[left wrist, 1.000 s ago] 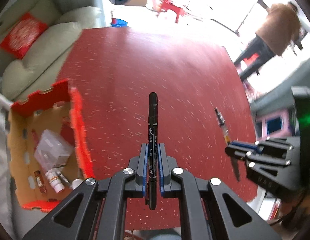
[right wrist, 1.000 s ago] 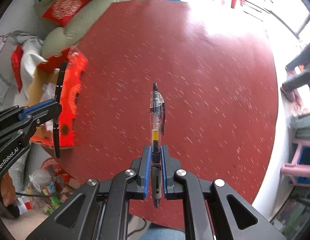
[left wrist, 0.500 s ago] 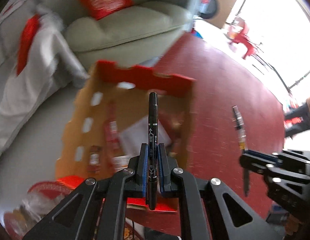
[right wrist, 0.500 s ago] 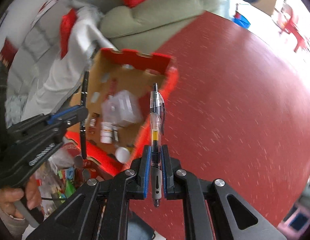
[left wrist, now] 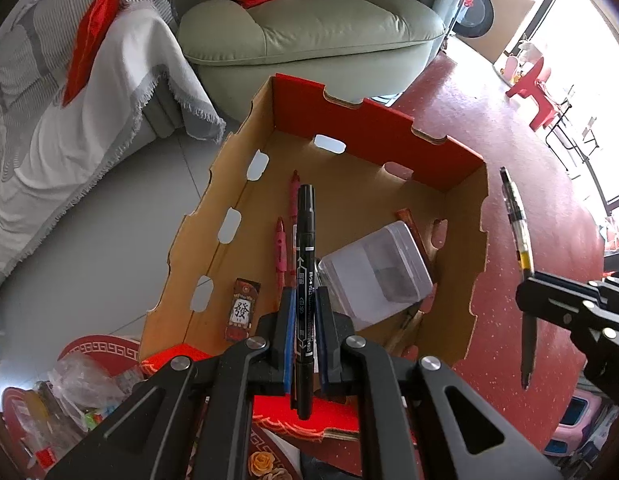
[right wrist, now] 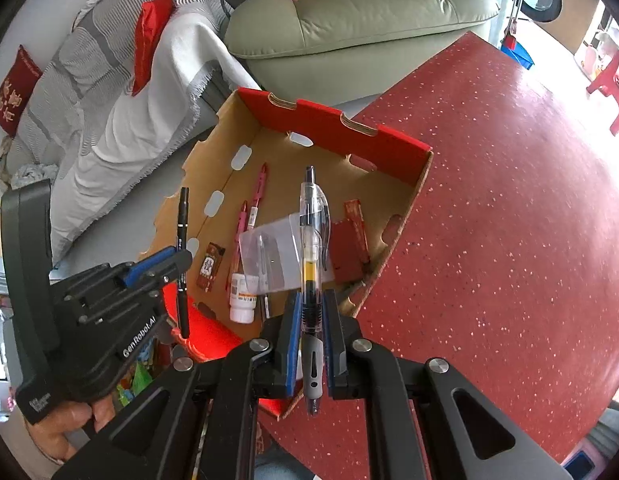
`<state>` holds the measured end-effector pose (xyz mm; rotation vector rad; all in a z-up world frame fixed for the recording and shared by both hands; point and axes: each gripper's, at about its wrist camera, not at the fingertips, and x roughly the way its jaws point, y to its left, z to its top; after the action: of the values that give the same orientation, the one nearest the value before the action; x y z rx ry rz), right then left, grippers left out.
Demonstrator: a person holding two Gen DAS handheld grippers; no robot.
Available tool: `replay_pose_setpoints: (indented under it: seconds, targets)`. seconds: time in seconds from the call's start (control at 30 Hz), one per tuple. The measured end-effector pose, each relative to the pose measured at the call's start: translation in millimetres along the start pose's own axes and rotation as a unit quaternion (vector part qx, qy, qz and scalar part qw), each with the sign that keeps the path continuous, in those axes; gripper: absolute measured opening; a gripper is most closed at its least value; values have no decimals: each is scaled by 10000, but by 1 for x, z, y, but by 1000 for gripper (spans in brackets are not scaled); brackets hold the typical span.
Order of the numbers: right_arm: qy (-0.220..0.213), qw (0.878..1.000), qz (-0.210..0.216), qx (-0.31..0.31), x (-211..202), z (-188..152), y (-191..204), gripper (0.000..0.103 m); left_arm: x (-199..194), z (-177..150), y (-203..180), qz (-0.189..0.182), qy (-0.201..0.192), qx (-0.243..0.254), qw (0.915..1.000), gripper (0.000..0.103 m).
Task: Organize rigid objects
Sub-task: 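Carry the black marker with the left tool while the right tool carries the clear pen to the box, then open the left tool to drop the black marker into the box while the right tool releases the clear pen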
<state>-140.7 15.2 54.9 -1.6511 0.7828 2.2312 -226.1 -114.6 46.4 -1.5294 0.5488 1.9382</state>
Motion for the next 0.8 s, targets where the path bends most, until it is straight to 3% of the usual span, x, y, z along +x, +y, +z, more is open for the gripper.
replay_pose_setpoints:
  seconds: [0.7,0.77,0.8]
  targets:
    - [310,9991,-267,120,34,28,-7,11,34,23,4,147,206,-121,9996,11]
    - [340,9988,-328,132,38,29,-8,11,39,22,2,101,269,-69,9996,30]
    - [382,9986,-341,130,40,29,-9,11,40,21,2,131,248,-54,9996,60]
